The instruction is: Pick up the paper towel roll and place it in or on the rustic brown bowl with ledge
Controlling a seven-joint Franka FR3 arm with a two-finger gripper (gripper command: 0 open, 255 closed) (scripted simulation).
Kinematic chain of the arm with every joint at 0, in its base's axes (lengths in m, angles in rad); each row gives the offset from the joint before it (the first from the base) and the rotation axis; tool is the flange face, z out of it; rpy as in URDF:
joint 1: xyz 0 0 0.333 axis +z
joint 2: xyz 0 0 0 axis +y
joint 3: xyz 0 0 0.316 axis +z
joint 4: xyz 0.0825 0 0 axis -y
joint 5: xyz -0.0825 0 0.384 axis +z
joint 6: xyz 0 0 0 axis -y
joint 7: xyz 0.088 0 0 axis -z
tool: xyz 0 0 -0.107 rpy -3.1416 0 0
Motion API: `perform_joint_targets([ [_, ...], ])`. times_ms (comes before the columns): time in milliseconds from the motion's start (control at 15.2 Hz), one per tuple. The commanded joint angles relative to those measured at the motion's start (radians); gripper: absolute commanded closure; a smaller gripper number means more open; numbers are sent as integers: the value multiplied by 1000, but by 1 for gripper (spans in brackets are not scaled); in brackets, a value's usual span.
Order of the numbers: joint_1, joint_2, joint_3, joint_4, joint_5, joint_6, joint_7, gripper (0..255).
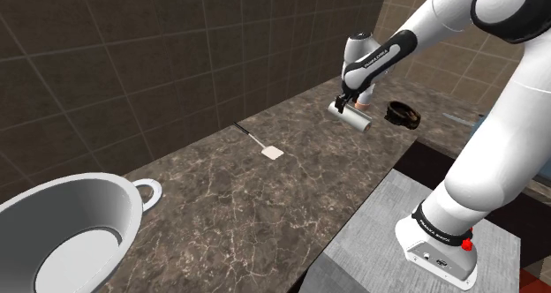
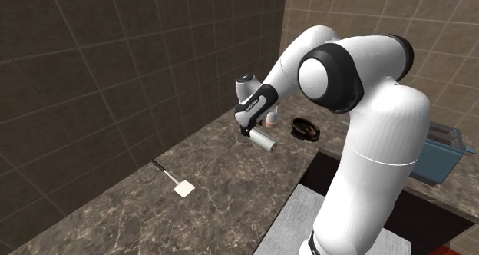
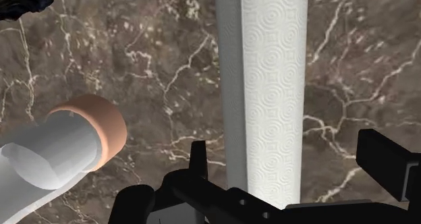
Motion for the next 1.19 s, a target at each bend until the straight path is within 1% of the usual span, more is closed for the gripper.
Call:
perform_joint_targets([
  [0, -1, 24, -3, -7, -10, 32, 13, 0],
  [330, -11, 82, -8, -2, -12, 88, 15, 0],
  [858, -11, 82, -8, -2, -12, 88, 15, 0],
  [924, -11, 82, -8, -2, -12, 88, 15, 255],
  [1122, -11, 82, -8, -2, -12, 88, 15, 255],
])
